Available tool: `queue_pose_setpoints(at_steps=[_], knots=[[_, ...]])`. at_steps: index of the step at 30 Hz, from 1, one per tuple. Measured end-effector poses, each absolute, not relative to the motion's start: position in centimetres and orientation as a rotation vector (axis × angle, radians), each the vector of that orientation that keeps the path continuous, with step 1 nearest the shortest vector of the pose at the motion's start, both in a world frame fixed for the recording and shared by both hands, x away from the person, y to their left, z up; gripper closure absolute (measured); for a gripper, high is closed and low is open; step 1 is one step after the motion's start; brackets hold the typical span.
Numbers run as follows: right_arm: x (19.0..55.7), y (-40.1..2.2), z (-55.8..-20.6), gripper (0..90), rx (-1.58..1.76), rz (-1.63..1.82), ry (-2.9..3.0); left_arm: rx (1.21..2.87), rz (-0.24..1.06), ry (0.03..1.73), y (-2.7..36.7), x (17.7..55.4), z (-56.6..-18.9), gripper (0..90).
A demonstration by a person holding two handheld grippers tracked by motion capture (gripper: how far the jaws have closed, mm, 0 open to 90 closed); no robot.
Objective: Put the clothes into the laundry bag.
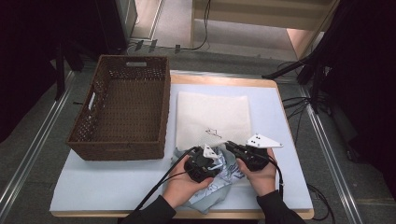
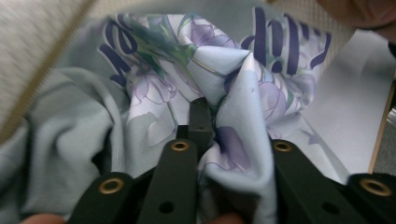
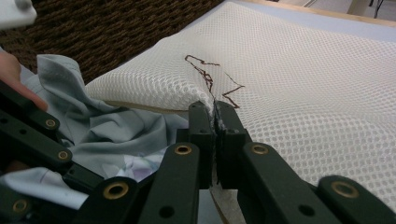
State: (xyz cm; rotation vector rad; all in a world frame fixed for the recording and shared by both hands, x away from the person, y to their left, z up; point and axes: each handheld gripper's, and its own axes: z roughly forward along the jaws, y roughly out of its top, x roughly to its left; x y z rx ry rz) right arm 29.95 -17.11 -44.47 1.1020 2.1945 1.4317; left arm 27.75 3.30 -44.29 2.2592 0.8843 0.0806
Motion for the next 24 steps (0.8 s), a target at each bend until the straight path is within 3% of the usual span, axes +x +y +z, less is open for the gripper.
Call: queue_pose_setpoints(at_steps=[4, 9, 12, 13, 17, 24], knots=[[29.8, -16.9, -44.4, 87.9, 1.093, 1.434, 2.199, 2.103, 0.193, 1.028, 4.2, 29.0, -43.8, 82.5], [29.5, -16.6, -44.2, 88.0, 1.079, 1.437, 2.207, 2.081, 0.328, 1.121, 4.0, 29.8, -44.9, 79.4], [29.5, -16.6, -44.3, 88.0, 1.080, 1.434, 2.207, 2.073, 0.284, 1.073, 4.0, 29.4, -44.7, 65.6], [29.5, -16.6, -44.3, 88.0, 1.079, 1.438, 2.205, 2.061, 0.253, 1.040, 4.4, 29.0, -44.3, 65.6], [29.6, -16.9, -44.4, 88.0, 1.091, 1.435, 2.204, 2.047, 0.244, 0.931, 6.6, 26.9, -42.3, 44.3], [29.7, -16.8, -44.6, 88.0, 1.097, 1.430, 2.208, 2.153, 0.055, 0.933, 8.2, 25.8, -44.1, 29.5]])
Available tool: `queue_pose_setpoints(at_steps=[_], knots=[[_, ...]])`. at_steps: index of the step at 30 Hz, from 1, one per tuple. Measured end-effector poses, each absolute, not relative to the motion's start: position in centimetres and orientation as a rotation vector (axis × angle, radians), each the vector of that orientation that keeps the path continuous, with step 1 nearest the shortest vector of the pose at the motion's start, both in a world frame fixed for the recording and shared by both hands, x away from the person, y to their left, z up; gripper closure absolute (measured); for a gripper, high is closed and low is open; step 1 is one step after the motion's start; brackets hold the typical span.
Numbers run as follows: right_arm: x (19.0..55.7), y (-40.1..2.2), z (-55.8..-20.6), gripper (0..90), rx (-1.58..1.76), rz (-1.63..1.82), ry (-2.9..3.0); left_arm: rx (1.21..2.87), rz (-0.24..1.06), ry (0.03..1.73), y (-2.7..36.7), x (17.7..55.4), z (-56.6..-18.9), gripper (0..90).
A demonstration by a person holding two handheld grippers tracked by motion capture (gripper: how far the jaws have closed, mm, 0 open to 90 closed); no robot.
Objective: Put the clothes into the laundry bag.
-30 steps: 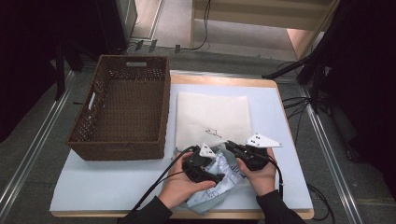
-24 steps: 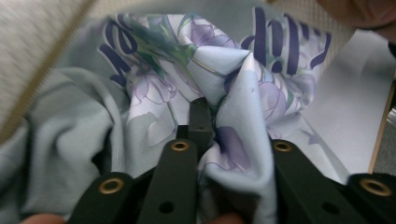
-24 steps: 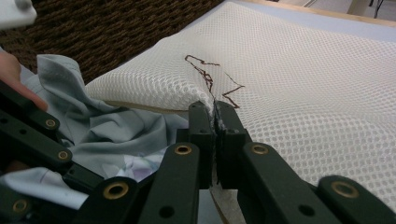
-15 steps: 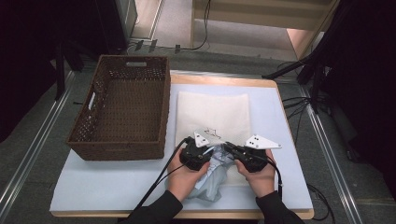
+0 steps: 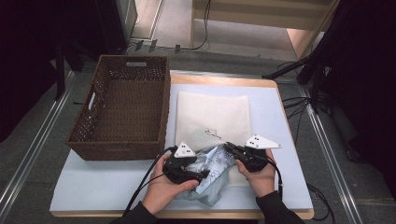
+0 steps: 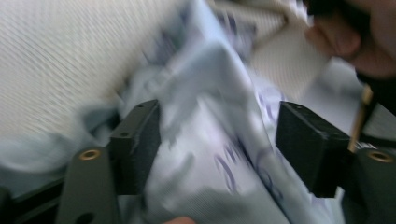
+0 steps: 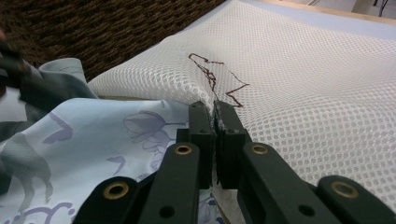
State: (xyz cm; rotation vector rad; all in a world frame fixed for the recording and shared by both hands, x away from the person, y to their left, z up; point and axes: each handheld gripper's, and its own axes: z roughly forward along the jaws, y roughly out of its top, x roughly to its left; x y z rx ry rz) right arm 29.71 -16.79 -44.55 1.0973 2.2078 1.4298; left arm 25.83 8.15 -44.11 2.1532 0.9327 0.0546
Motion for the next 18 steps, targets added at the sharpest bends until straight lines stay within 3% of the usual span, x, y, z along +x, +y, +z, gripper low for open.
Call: queue_pose_setpoints(at_steps=[2, 5, 7, 12, 18], knots=[[29.7, -16.7, -44.6, 88.0, 1.095, 1.426, 2.209, 2.179, 0.091, 0.929, 7.4, 25.6, -44.8, 33.2], [29.7, -16.5, -44.6, 88.0, 1.090, 1.427, 2.210, 2.217, 0.097, 0.928, 6.5, 25.9, -44.7, 66.0], [29.6, -16.4, -44.5, 88.0, 1.087, 1.429, 2.211, 2.215, 0.091, 0.938, 6.1, 26.2, -44.3, 77.3], [29.4, -16.4, -44.1, 88.0, 1.076, 1.453, 2.202, 2.118, 0.122, 0.967, 4.9, 26.9, -43.5, 79.3], [29.1, -16.1, -43.8, 88.1, 1.055, 1.466, 2.204, 2.050, 0.272, 1.030, 3.5, 27.9, -44.8, 77.6]])
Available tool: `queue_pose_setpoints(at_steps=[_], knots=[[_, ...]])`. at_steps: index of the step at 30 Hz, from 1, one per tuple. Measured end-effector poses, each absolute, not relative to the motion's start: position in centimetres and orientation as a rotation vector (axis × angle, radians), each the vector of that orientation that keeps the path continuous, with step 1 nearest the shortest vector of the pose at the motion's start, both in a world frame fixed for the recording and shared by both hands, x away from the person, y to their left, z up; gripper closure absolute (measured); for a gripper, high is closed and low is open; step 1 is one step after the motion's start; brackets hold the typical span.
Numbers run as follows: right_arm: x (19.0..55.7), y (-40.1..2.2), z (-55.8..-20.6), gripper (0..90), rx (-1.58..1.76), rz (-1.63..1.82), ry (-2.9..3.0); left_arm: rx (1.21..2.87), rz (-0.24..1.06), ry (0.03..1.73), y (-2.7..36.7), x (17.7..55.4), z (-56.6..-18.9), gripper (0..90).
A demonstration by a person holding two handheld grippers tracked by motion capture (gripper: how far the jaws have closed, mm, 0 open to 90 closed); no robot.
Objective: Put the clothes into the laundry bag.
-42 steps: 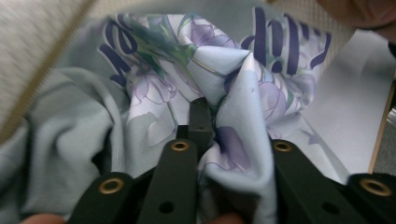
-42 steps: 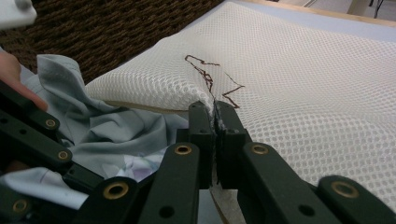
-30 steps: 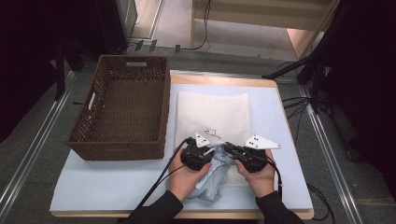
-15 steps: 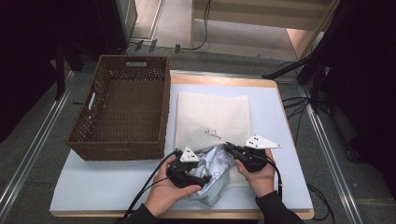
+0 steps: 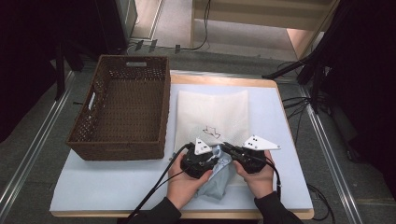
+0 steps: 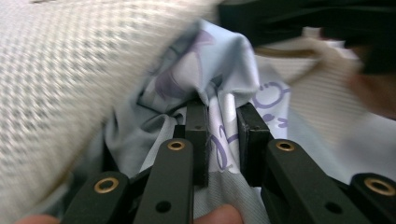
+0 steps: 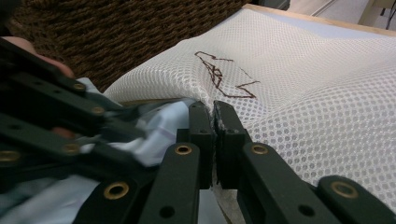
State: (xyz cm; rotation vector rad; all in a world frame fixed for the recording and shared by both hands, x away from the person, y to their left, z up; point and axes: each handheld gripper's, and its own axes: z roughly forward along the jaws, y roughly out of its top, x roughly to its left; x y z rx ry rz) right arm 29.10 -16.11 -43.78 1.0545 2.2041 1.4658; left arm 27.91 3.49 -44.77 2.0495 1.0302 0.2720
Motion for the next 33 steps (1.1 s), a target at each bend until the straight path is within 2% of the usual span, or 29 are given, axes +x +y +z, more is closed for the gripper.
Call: queue_pose_setpoints(at_steps=[1, 2, 3, 4, 5, 6, 7, 12, 14, 17, 18, 20, 21, 22, 24, 33], knots=[[29.2, -16.1, -43.9, 88.0, 1.056, 1.464, 2.208, 2.069, 0.255, 1.034, 3.3, 28.1, -45.2, 71.3], [29.2, -16.1, -43.9, 88.0, 1.056, 1.464, 2.208, 2.068, 0.232, 1.022, 3.3, 28.2, -45.5, 71.3], [29.2, -16.2, -43.9, 88.0, 1.056, 1.459, 2.210, 2.068, 0.238, 1.005, 3.5, 28.0, -45.3, 67.2], [29.2, -16.2, -44.0, 88.0, 1.061, 1.458, 2.210, 2.066, 0.230, 0.983, 3.8, 27.7, -45.0, 61.7], [29.3, -16.3, -44.1, 88.0, 1.064, 1.459, 2.211, 2.068, 0.217, 0.963, 4.2, 27.4, -44.7, 51.3], [29.3, -16.3, -44.1, 88.0, 1.064, 1.459, 2.211, 2.059, 0.210, 0.948, 4.7, 27.1, -44.3, 51.3], [29.4, -16.5, -44.2, 88.0, 1.066, 1.454, 2.211, 2.044, 0.204, 0.931, 6.1, 26.5, -43.6, 45.6], [29.5, -16.6, -44.2, 88.0, 1.078, 1.451, 2.208, 2.025, 0.186, 0.951, 8.6, 25.6, -43.0, 35.6], [29.6, -16.7, -44.2, 88.0, 1.081, 1.451, 2.206, 2.049, 0.141, 0.958, 9.0, 25.3, -43.4, 29.0], [29.6, -16.6, -44.3, 88.0, 1.082, 1.448, 2.208, 2.155, 0.074, 0.942, 7.9, 25.0, -44.9, 26.1], [29.6, -16.5, -44.3, 88.0, 1.080, 1.445, 2.208, 2.193, 0.083, 0.939, 7.4, 25.0, -45.4, 26.4], [29.5, -16.3, -44.3, 88.0, 1.077, 1.449, 2.211, 2.226, 0.132, 0.940, 6.6, 24.9, -45.8, 37.6], [29.5, -16.3, -44.2, 88.0, 1.078, 1.447, 2.211, 2.239, 0.161, 0.942, 6.5, 24.9, -45.6, 48.6], [29.5, -16.3, -44.2, 88.0, 1.077, 1.447, 2.212, 2.242, 0.151, 0.936, 6.3, 25.0, -45.4, 63.7], [29.5, -16.3, -44.2, 88.0, 1.076, 1.449, 2.213, 2.246, 0.147, 0.939, 6.0, 25.1, -45.0, 74.6], [29.3, -16.4, -43.8, 88.1, 1.070, 1.492, 2.199, 2.110, 0.208, 0.969, 3.6, 26.4, -43.9, 77.0]])
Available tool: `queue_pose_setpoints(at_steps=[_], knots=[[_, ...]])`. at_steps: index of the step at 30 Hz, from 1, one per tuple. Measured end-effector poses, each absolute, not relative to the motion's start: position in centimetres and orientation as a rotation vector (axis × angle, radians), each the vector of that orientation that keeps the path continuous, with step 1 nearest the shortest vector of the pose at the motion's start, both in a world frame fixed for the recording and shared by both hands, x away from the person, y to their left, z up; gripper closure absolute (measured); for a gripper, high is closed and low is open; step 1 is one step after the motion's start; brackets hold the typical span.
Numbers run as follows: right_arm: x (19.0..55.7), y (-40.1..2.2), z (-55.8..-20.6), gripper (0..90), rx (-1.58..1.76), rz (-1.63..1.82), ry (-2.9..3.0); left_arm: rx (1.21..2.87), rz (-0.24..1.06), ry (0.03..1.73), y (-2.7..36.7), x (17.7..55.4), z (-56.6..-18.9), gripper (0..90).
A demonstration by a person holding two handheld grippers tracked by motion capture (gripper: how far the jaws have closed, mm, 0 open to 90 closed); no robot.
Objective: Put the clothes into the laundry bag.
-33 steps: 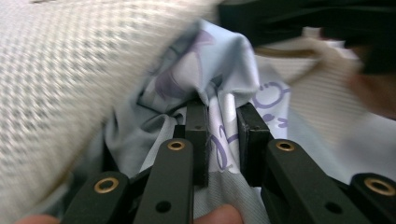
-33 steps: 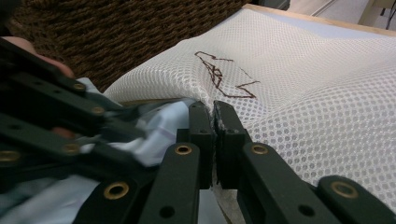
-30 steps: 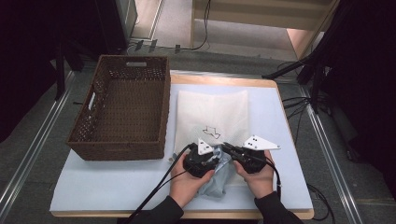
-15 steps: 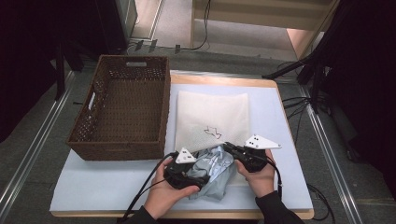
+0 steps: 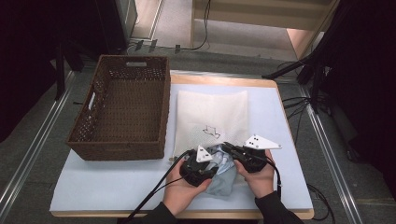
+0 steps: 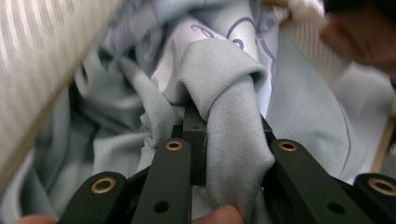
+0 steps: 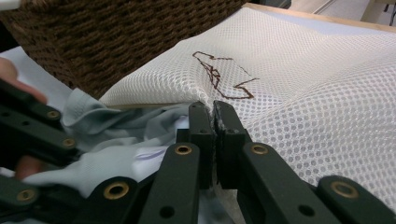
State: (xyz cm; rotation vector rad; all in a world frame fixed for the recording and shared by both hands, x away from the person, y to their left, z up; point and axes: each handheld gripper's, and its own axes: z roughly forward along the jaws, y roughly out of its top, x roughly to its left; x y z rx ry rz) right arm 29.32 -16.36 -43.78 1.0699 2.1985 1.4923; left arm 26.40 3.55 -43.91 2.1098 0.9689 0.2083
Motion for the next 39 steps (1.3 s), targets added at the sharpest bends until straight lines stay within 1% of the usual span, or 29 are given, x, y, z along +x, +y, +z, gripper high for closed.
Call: queue_pose_setpoints(at_steps=[3, 6, 7, 8, 11, 15, 17, 19, 20, 21, 23, 25, 26, 28, 31, 33, 36, 37, 38, 39], knots=[[29.3, -16.4, -43.7, 88.1, 1.084, 1.497, 2.196, 2.084, 0.271, 0.986, 3.1, 27.2, -44.4, 76.8], [29.3, -16.5, -43.8, 88.1, 1.071, 1.486, 2.204, 2.078, 0.235, 1.024, 3.1, 28.1, -45.8, 72.9], [29.4, -16.5, -43.9, 88.1, 1.078, 1.483, 2.205, 2.060, 0.219, 1.022, 3.4, 28.1, -45.9, 66.3], [29.4, -16.5, -43.9, 88.1, 1.078, 1.483, 2.205, 2.057, 0.210, 1.009, 3.7, 27.9, -45.8, 66.3], [29.6, -16.7, -44.0, 88.0, 1.085, 1.486, 2.204, 2.050, 0.208, 0.960, 4.6, 26.9, -44.9, 50.8], [29.6, -16.8, -44.0, 88.0, 1.089, 1.486, 2.205, 2.041, 0.177, 0.913, 5.7, 25.7, -43.8, 41.7], [29.6, -16.8, -44.0, 88.0, 1.091, 1.486, 2.202, 2.071, 0.145, 0.899, 5.3, 25.3, -44.0, 37.1], [29.6, -16.7, -44.0, 88.0, 1.091, 1.483, 2.203, 2.130, 0.161, 0.888, 4.4, 25.0, -44.8, 33.7], [29.6, -16.6, -44.0, 88.0, 1.092, 1.482, 2.202, 2.157, 0.179, 0.901, 3.9, 25.1, -45.2, 33.9], [29.6, -16.5, -44.0, 88.1, 1.089, 1.481, 2.203, 2.185, 0.208, 0.921, 3.5, 25.2, -45.7, 36.2], [29.5, -16.4, -44.0, 88.0, 1.085, 1.479, 2.208, 2.216, 0.281, 0.919, 2.9, 25.4, -46.4, 48.5], [29.5, -16.4, -44.0, 88.0, 1.087, 1.479, 2.209, 2.239, 0.296, 0.925, 2.5, 25.3, -45.8, 65.6], [29.5, -16.4, -44.0, 88.0, 1.089, 1.480, 2.210, 2.242, 0.289, 0.919, 2.3, 25.4, -45.6, 71.4], [29.5, -16.5, -44.0, 88.1, 1.090, 1.483, 2.208, 2.243, 0.288, 0.915, 2.0, 25.6, -45.2, 74.0], [29.5, -16.5, -43.9, 88.0, 1.083, 1.488, 2.204, 2.164, 0.282, 0.975, 2.2, 26.5, -45.0, 74.6], [29.4, -16.6, -43.8, 88.0, 1.083, 1.493, 2.201, 2.112, 0.320, 1.017, 2.2, 26.9, -45.0, 74.7], [29.3, -16.5, -43.9, 88.0, 1.081, 1.496, 2.198, 2.074, 0.427, 1.051, 1.8, 27.0, -45.6, 74.4], [29.3, -16.5, -43.9, 88.0, 1.082, 1.490, 2.204, 2.066, 0.438, 1.067, 1.7, 27.1, -45.8, 74.0], [29.3, -16.5, -44.0, 88.0, 1.081, 1.484, 2.205, 2.061, 0.437, 1.077, 1.7, 27.3, -46.0, 71.7], [29.3, -16.5, -44.0, 88.0, 1.081, 1.484, 2.205, 2.055, 0.426, 1.083, 1.7, 27.5, -46.1, 71.7]])
